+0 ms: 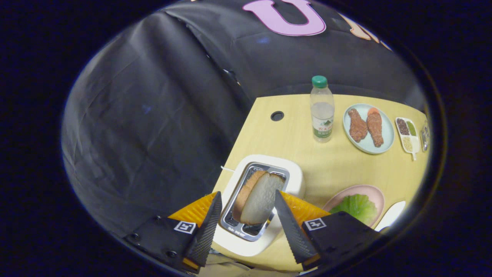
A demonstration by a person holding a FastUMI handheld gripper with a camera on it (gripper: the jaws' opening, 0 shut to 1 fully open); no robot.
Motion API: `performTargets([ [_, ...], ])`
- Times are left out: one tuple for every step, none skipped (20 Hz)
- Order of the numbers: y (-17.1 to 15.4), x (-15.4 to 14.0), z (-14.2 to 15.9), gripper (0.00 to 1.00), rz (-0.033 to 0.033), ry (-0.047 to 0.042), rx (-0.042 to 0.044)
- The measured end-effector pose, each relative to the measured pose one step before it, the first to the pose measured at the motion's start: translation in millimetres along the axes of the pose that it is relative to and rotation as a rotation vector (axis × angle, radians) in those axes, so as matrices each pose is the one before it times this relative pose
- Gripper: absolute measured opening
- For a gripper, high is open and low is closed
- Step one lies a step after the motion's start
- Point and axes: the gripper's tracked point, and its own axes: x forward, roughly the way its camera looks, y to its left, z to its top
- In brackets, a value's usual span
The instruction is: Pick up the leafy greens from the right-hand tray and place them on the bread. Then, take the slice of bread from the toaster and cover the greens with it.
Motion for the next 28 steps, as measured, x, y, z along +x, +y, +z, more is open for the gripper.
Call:
performTargets([
  [-1.47, 3.96, -2.32, 0.64, -0.02575, 0.00449, -0.01223],
  [0.80, 3.40, 0.30, 0.57, -0.01276, -0.00282, -0.00329],
  [-0.17, 0.29, -1.36, 0.50, -0.01134, 0.00003, 0.00050],
  [-2.74, -1.18, -0.85, 0.43, -0.01348, 0.00903, -0.00109],
  [0.17, 1.86, -2.34, 0.36, -0.00452, 0.01386, 0.00569],
  [-3.86, -2.51, 2.05, 0.29, -0.01376, -0.00294, 0.00476],
  [-3.13, -1.73, 0.01, 0.21, -0.01011, 0.00823, -0.01124],
  [-8.74, -3.05, 6.00, 0.14, -0.03730, -0.02966, 0.00525],
  [2.60, -2.49, -2.97, 0.07, 0.00546, 0.01106, -0.00230],
  [1.95, -4.44, 0.77, 0.07, 0.00360, -0.00858, -0.00159],
  [3.08, -5.60, 0.87, 0.07, 0.00768, -0.00773, -0.00964],
  [3.40, -5.25, 2.26, 0.07, 0.01391, -0.01150, 0.00091],
  [1.70, -2.60, 4.46, 0.07, 0.00920, -0.02017, 0.00332],
  [-0.24, -6.47, 5.09, 0.07, 0.01246, -0.01723, 0.00623],
  [-0.51, -8.13, 7.05, 0.07, 0.00694, -0.03828, 0.00944],
  [-2.02, -8.38, 7.18, 0.07, 0.00848, -0.03138, 0.00188],
  [0.64, -9.99, 4.56, 0.07, 0.01725, -0.02601, 0.00657],
  [-1.78, -8.62, 3.81, 0.07, 0.00979, -0.02190, 0.00917],
  [-1.69, -10.53, 2.96, 0.07, 0.00774, -0.01629, 0.00456],
  [-3.77, -7.93, 7.85, 0.07, 0.00445, -0.04043, 0.02121],
  [-2.05, -12.78, 5.73, 0.06, 0.01640, -0.01916, 0.01992],
  [-6.32, -7.73, 6.91, 0.06, -0.00120, -0.01957, 0.01014],
  [-7.81, -8.20, 5.09, 0.06, -0.00483, -0.01884, 0.00432],
  [-8.85, -6.12, 3.05, 0.06, -0.00306, -0.00944, 0.00634],
  [-8.05, -4.30, 2.72, 0.06, -0.00658, -0.00959, 0.01028],
  [-11.23, -2.28, -0.25, 0.06, -0.00951, -0.00883, 0.01110],
  [-10.18, -1.42, -4.55, 0.06, -0.00961, 0.00246, 0.01444],
  [-12.42, -2.50, -4.41, 0.06, -0.00434, 0.01146, 0.01810],
])
